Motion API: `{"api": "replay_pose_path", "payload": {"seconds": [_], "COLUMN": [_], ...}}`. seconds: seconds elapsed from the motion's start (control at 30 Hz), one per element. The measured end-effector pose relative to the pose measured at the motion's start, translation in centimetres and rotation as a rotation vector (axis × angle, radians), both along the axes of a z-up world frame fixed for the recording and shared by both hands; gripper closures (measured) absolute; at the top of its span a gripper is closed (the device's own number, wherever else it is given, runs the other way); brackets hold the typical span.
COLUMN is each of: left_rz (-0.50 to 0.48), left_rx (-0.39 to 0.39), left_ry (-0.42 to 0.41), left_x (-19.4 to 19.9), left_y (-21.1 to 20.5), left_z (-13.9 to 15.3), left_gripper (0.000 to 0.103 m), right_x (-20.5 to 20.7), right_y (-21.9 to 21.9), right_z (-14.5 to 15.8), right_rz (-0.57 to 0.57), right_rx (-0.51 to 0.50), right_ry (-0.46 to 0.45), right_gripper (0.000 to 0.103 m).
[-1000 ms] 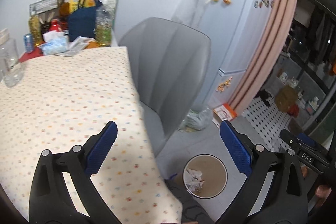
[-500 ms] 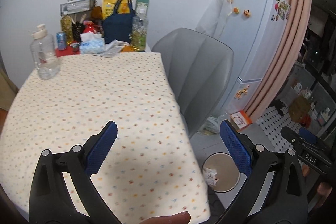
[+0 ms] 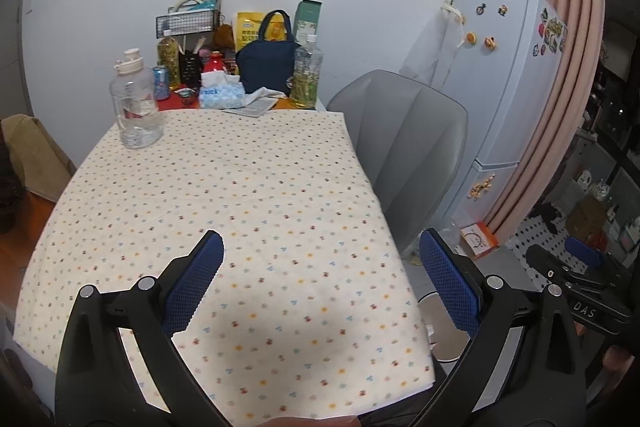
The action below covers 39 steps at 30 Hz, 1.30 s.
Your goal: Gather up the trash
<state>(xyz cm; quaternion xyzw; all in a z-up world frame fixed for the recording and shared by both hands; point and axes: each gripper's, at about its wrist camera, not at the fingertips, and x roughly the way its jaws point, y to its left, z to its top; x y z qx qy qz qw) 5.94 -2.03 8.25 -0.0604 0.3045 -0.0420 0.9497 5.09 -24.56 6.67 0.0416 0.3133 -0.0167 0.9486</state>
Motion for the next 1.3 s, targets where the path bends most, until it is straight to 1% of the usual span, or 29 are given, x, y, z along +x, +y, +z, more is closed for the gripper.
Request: {"api": "replay_pose_path", "payload": {"seconds": [0.1, 0.3, 0.4, 1.3], "left_rz": [0.019, 0.051, 0.054, 0.058], "left_rx": [0.001, -0.013, -0.004, -0.007], "left_ry": [-0.010, -0.032, -0.031, -0.024], "left_x": [-0.8, -1.6, -1.7, -1.8], "left_y": [0.6, 1.5, 1.5, 1.4], "left_z": [0.1, 0.4, 0.5, 0.5], "left_gripper": [0.006, 0.006, 0.006, 0.006], "right_x": [-0.3, -0.6, -0.6, -1.1], "right_y": [1.1, 1.7, 1.6, 0.4], "right_z": [-0.2, -0.1, -0.2, 0.1], "right_rz": [0.035, 0.074, 0.075, 0.066], "right_rx": [0.000, -0.002, 0.001, 0.011], "right_ry": [0.003, -0.007, -0.007, -0.017], "right_gripper": [0.008, 0.008, 0.008, 0.008]}}
